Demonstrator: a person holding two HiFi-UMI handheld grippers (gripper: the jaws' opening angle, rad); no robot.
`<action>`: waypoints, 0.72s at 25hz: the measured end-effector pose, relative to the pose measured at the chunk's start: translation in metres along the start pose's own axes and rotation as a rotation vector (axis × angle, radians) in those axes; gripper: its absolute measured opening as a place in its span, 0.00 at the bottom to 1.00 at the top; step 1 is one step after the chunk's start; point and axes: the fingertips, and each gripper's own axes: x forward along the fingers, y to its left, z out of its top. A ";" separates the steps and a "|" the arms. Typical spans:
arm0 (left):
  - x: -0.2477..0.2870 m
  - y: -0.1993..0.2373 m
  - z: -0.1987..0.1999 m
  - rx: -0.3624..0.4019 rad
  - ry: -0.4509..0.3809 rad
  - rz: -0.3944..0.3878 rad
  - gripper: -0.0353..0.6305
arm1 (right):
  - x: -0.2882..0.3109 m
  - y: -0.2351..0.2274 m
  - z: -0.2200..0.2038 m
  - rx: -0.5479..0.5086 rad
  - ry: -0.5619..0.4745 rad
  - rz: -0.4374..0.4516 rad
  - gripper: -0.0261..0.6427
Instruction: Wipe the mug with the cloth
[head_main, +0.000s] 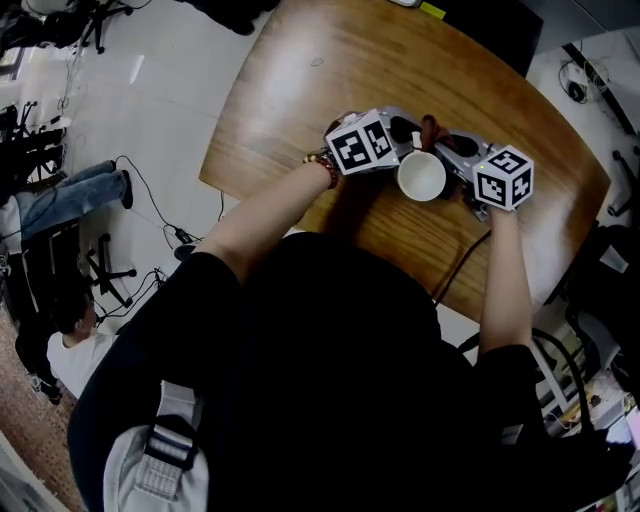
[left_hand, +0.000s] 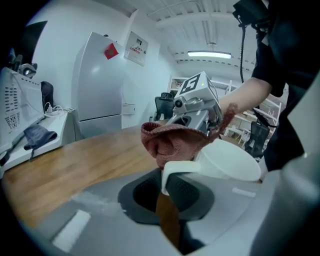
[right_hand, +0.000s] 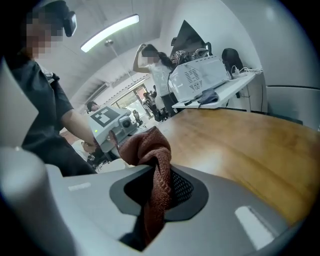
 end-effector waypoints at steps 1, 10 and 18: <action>0.000 0.000 -0.001 -0.009 0.000 -0.003 0.09 | 0.002 -0.003 -0.004 -0.001 0.011 -0.011 0.11; -0.004 0.003 -0.010 -0.038 0.024 0.000 0.13 | -0.001 -0.031 -0.035 -0.086 0.162 -0.253 0.12; -0.033 -0.002 -0.040 -0.052 0.054 0.085 0.14 | -0.058 -0.021 -0.086 0.074 0.171 -0.434 0.12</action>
